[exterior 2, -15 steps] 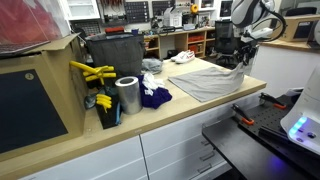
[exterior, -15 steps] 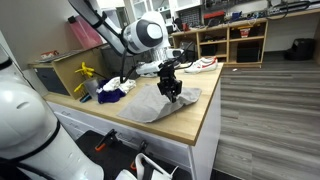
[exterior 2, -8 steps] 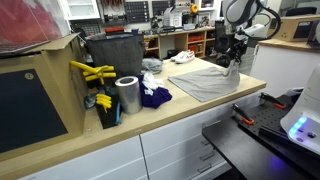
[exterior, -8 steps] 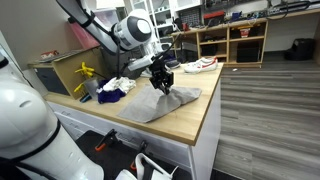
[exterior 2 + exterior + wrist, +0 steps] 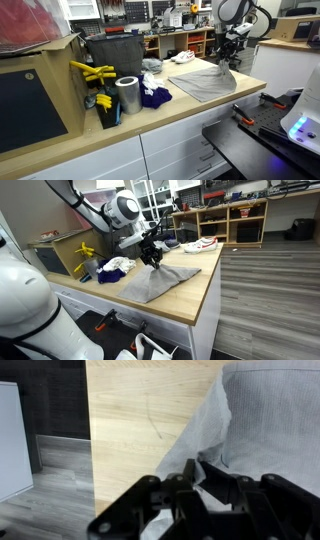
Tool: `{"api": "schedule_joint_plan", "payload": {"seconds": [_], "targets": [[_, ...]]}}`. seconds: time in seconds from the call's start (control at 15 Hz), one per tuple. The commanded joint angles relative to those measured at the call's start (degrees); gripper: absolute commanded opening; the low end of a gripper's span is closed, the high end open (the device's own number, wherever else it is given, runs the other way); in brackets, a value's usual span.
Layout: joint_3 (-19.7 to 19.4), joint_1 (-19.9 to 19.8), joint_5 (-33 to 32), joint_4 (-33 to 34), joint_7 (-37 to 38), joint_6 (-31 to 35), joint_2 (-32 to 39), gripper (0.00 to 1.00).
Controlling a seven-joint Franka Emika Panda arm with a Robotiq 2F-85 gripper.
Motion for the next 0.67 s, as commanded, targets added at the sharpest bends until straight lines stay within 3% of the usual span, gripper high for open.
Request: {"api": "schedule_joint_plan", "payload": {"seconds": [0.0,0.6], "targets": [[2.2,2.3,0.4,-0.6,-0.5,-1.3,-1.4,0.03],[7.1,7.2,-0.3,-2.7,-1.1,-0.4,-1.5,0.03]]}}
